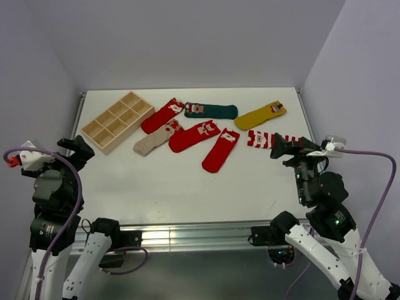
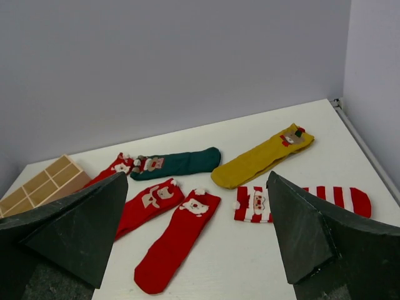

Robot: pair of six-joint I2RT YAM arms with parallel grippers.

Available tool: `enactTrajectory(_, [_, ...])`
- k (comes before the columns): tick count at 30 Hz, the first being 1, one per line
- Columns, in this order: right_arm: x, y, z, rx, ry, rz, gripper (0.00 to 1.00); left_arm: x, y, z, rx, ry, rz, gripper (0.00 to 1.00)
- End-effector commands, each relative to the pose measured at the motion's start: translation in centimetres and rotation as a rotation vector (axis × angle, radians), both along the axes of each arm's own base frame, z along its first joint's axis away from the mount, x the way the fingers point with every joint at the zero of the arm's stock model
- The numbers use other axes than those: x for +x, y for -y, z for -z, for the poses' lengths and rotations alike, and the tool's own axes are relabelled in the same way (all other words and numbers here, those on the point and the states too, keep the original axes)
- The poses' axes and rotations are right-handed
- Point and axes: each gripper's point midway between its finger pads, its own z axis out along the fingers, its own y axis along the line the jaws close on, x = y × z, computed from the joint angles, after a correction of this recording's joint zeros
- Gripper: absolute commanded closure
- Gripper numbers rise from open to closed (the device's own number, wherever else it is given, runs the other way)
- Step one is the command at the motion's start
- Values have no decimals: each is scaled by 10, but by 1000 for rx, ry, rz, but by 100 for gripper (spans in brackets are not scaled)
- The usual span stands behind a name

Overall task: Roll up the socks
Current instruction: Adjust the sock at the center of the board.

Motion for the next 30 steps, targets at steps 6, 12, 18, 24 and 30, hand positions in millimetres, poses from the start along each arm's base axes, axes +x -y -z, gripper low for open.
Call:
enactTrajectory(6, [12, -28, 2, -21, -48, -99, 0, 10, 10, 5, -15, -1, 46, 1])
enactTrajectory(12, [36, -76, 38, -38, -208, -246, 0, 33, 35, 25, -1, -88, 171, 1])
enactTrajectory(18, [62, -122, 90, -48, -392, -357, 0, 60, 81, 57, -10, -194, 407, 1])
enactTrajectory(24, [91, -155, 147, -106, -574, -399, 10, 81, 109, 102, -61, -326, 530, 0])
enactTrajectory(30, [114, -178, 208, -173, -753, -420, 14, 98, 131, 140, -100, -461, 618, 0])
